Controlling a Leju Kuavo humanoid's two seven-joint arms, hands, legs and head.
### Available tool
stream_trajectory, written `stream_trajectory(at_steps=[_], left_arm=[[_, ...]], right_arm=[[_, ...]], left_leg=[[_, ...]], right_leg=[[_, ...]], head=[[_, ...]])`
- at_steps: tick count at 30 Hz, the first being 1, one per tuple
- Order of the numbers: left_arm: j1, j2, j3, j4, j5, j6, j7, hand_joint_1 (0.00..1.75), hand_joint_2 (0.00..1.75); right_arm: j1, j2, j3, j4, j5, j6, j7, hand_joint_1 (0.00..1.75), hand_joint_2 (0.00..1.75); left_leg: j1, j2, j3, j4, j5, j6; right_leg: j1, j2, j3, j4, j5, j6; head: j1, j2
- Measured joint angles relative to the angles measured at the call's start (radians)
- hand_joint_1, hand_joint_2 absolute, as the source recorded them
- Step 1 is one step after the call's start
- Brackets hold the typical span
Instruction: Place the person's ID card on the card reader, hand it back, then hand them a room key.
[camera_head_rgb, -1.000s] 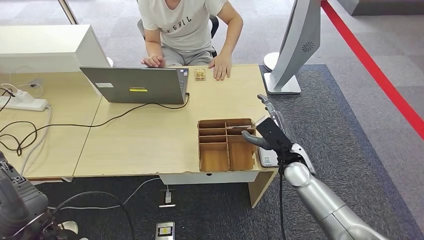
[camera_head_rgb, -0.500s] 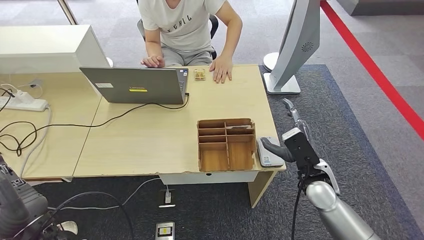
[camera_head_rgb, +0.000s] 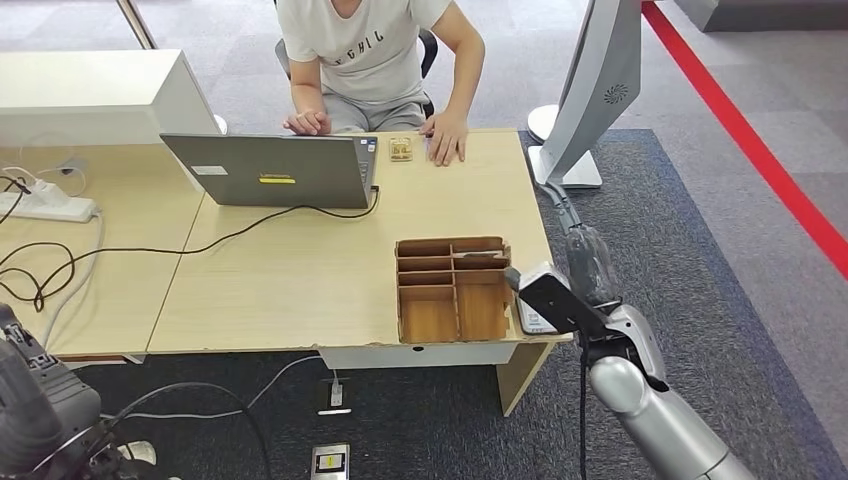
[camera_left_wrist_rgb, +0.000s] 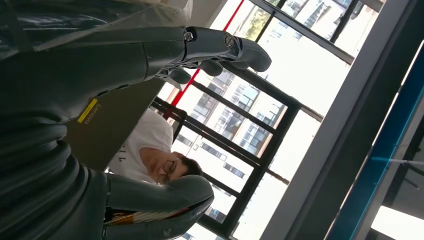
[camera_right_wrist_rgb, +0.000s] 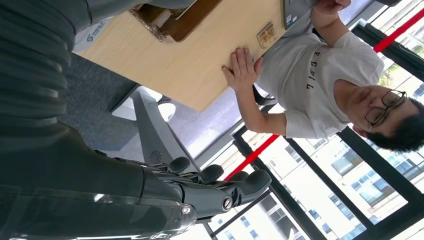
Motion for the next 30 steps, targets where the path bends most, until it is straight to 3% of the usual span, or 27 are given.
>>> stream_trajectory(at_steps=[17, 23, 30], left_arm=[[-0.038, 0.011, -0.036, 0.001, -0.016, -0.008, 0.000, 0.00, 1.75], [-0.136, 0.096, -0.120, -0.012, -0.095, 0.200, 0.000, 0.00, 1.75], [-0.218, 0.191, -0.226, -0.017, -0.108, 0.295, 0.000, 0.00, 1.75]], right_arm=[[-0.059, 0.073, 0.085, 0.145, 0.069, 0.058, 0.012, 0.00, 1.75], [-0.069, 0.086, 0.102, 0.185, 0.076, 0.064, 0.017, 0.00, 1.75], [-0.083, 0.101, 0.120, 0.223, 0.083, 0.061, 0.015, 0.00, 1.75]], left_leg=[[0.000, 0.000, 0.000, 0.000, 0.000, 0.000], [0.000, 0.000, 0.000, 0.000, 0.000, 0.000], [0.000, 0.000, 0.000, 0.000, 0.000, 0.000]], right_leg=[[0.000, 0.000, 0.000, 0.000, 0.000, 0.000], [0.000, 0.000, 0.000, 0.000, 0.000, 0.000], [0.000, 0.000, 0.000, 0.001, 0.000, 0.000]], head=[[0.000, 0.000], [0.000, 0.000], [0.000, 0.000]])
